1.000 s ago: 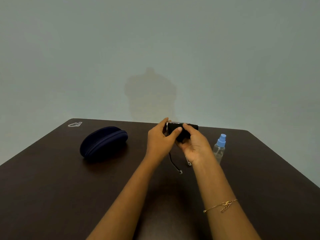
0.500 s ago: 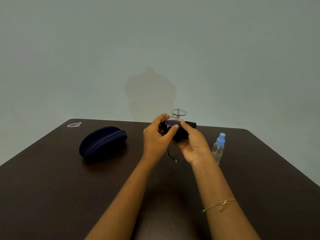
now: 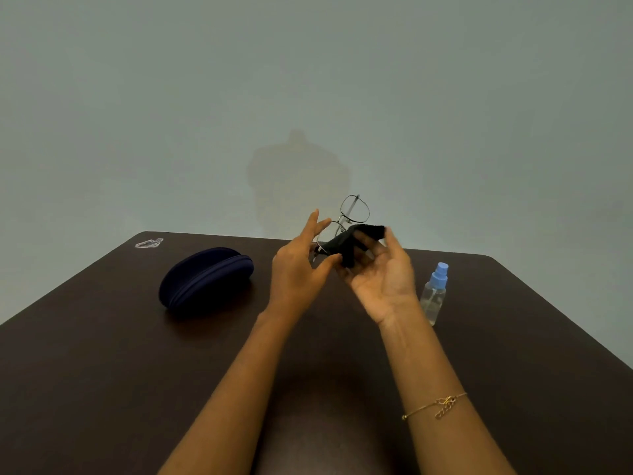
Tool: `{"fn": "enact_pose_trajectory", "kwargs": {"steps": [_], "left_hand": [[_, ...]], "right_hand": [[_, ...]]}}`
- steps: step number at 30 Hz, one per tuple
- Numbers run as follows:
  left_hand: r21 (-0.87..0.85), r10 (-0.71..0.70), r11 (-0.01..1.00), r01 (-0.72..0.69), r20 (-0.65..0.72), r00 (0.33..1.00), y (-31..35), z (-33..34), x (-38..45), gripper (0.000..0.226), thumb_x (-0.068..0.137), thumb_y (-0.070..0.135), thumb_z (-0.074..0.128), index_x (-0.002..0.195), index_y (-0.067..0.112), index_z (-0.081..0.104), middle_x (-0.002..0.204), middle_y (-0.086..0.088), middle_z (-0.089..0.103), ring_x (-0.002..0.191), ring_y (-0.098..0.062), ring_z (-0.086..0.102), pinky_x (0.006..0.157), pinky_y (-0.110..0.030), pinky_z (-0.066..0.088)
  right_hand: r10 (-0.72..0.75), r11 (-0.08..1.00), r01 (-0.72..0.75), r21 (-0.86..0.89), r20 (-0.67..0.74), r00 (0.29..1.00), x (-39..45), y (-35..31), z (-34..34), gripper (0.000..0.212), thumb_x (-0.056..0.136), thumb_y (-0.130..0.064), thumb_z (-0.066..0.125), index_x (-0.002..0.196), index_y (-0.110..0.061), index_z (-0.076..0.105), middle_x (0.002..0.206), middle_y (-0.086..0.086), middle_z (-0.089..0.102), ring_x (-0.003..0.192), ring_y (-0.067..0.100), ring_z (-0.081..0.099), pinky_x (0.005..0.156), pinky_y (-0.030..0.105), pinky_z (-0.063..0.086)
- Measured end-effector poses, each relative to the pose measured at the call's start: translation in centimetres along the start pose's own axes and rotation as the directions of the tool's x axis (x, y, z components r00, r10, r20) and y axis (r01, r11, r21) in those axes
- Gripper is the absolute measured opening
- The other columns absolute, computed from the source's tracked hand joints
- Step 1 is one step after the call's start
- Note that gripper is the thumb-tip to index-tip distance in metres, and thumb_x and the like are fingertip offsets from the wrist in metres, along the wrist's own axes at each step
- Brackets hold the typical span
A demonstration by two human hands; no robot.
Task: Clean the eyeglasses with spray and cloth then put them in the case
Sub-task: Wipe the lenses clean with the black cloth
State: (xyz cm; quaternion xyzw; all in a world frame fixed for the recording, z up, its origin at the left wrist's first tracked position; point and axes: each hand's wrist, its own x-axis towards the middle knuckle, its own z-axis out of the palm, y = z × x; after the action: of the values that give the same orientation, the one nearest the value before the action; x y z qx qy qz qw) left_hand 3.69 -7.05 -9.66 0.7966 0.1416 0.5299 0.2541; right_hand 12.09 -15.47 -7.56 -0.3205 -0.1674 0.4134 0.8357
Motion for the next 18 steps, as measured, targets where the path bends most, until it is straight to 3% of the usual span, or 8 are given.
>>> {"fn": "enact_pose_trajectory", "kwargs": {"steps": [2, 5, 7, 11, 15, 18], "left_hand": [[0.064, 0.052, 0.997, -0.053, 0.012, 0.999, -0.03, 0.02, -0.10, 0.076, 0.074, 0.007, 0.071, 0.138, 0.004, 0.030, 0.126, -0.005, 0.059, 0.100, -0.025, 0.065, 0.086, -0.038, 0.053], [0.112, 0.100, 0.988, -0.103, 0.032, 0.994, 0.26, 0.28, -0.25, 0.075, 0.073, 0.007, 0.071, 0.136, 0.002, 0.031, 0.124, -0.007, 0.061, 0.102, -0.029, 0.064, 0.087, -0.044, 0.053], [0.128, 0.136, 0.982, -0.142, 0.055, 0.989, 0.37, 0.43, -0.30, 0.077, 0.072, 0.008, 0.072, 0.136, 0.003, 0.031, 0.122, -0.007, 0.062, 0.100, -0.029, 0.065, 0.083, -0.045, 0.055], [0.128, 0.153, 0.979, -0.158, 0.049, 0.987, 0.64, 0.79, -0.42, 0.083, 0.068, 0.018, 0.076, 0.137, 0.004, 0.031, 0.119, -0.004, 0.065, 0.098, -0.025, 0.066, 0.084, -0.036, 0.053], [0.044, 0.074, 0.996, -0.075, 0.025, 0.997, 0.46, 0.88, -0.34, 0.088, 0.068, 0.012, 0.076, 0.139, 0.011, 0.025, 0.121, 0.000, 0.063, 0.106, -0.014, 0.061, 0.090, -0.029, 0.048], [-0.055, -0.005, 0.998, 0.011, 0.096, 0.995, 0.19, 0.69, -0.17, 0.091, 0.067, 0.012, 0.077, 0.141, 0.017, 0.024, 0.122, 0.002, 0.062, 0.117, -0.005, 0.050, 0.098, -0.029, 0.043]], "right_hand": [[-0.034, 0.992, 0.034, -0.120, 0.008, 0.999, 0.05, 0.39, -0.06, 0.013, 0.090, -0.014, 0.051, 0.091, -0.011, 0.064, 0.090, 0.008, 0.065, 0.083, 0.021, 0.063, 0.065, 0.028, 0.055], [-0.096, 0.970, 0.098, -0.222, 0.019, 0.995, 0.08, 0.65, -0.11, 0.020, 0.084, 0.005, 0.053, 0.088, -0.012, 0.063, 0.086, 0.006, 0.066, 0.081, 0.020, 0.063, 0.062, 0.024, 0.054], [-0.130, 0.964, 0.122, -0.235, -0.021, 0.991, 0.02, 0.55, -0.14, 0.020, 0.082, 0.007, 0.055, 0.092, -0.010, 0.061, 0.084, 0.007, 0.065, 0.078, 0.020, 0.063, 0.062, 0.027, 0.049], [-0.122, 0.984, 0.103, -0.143, -0.135, 0.983, 0.21, 0.51, -0.26, 0.029, 0.082, -0.003, 0.061, 0.110, 0.002, 0.058, 0.085, 0.011, 0.066, 0.069, 0.018, 0.065, 0.045, 0.018, 0.047], [0.040, 0.989, -0.058, -0.138, -0.135, 0.990, 0.15, 0.54, -0.14, 0.008, 0.082, -0.005, 0.062, 0.089, -0.004, 0.063, 0.064, 0.005, 0.069, 0.041, 0.006, 0.056, 0.039, 0.016, 0.042], [0.150, 0.988, -0.154, -0.024, -0.115, 0.982, 0.16, 0.50, -0.42, 0.002, 0.082, -0.005, 0.061, 0.083, -0.006, 0.062, 0.056, 0.004, 0.069, 0.039, 0.007, 0.048, 0.035, 0.015, 0.037]]}}
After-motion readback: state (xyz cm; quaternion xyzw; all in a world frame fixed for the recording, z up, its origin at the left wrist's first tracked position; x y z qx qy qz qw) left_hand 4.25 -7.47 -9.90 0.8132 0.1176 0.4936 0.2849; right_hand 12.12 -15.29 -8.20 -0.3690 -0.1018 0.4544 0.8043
